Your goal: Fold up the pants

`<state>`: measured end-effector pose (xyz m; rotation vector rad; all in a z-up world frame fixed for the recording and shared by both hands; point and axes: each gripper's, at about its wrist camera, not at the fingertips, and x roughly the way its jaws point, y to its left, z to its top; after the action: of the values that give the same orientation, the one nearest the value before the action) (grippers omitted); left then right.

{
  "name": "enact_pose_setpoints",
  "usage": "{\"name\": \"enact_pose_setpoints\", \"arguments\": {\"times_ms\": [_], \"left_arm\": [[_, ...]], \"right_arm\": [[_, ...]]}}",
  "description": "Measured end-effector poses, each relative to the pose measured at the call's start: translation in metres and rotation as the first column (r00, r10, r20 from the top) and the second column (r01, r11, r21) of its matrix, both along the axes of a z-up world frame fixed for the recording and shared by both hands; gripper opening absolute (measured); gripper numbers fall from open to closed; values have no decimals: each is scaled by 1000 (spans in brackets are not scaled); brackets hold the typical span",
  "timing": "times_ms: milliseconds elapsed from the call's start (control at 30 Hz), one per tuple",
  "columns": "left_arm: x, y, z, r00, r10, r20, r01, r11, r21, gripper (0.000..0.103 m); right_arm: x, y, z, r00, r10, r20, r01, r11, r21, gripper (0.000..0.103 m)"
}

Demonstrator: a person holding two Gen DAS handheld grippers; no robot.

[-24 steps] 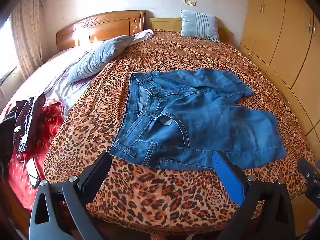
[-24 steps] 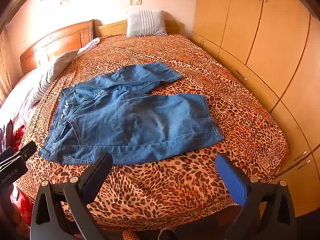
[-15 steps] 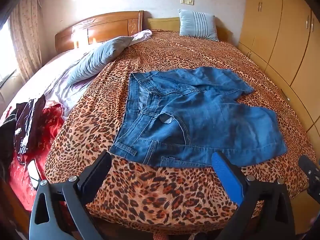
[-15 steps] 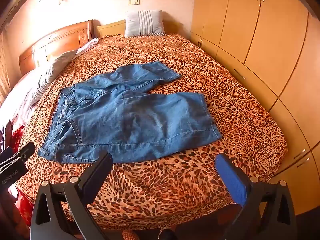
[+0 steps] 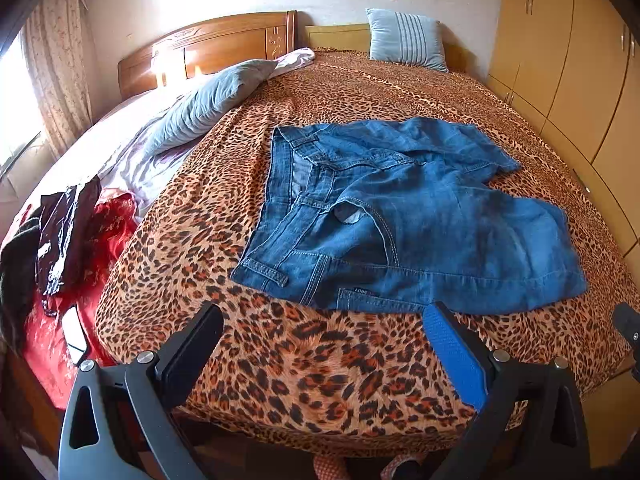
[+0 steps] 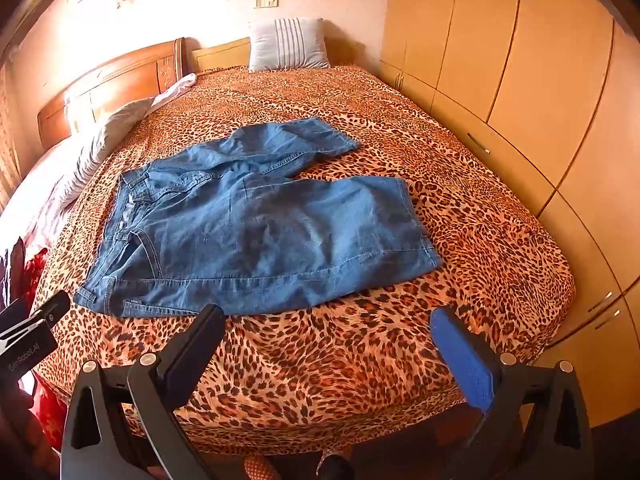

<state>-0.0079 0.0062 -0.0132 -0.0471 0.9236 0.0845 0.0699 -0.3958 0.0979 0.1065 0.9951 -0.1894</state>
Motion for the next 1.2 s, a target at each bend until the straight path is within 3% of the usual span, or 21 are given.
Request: {"name": "enact_pose_setpoints", "arguments": {"times_ms": [267, 533, 900, 1200], "left_arm": [[-11, -9, 8, 999, 50, 10, -50, 998, 22, 101], [-37, -44, 17, 995, 96, 17, -97, 995, 31, 101], [-71, -78, 28, 992, 129, 4, -129, 991, 44, 101], [-83, -86, 38, 992, 121, 22, -122, 991, 58, 102]], "right_arm": [[3, 0, -2, 999, 51, 12, -52, 998, 28, 103], [-18, -25, 2, 988, 149, 33, -150, 989, 12, 103], [-49, -72, 3, 988, 146, 52, -148, 988, 33, 103], [-54, -82, 7, 988, 136, 71, -139, 989, 52, 103]]}}
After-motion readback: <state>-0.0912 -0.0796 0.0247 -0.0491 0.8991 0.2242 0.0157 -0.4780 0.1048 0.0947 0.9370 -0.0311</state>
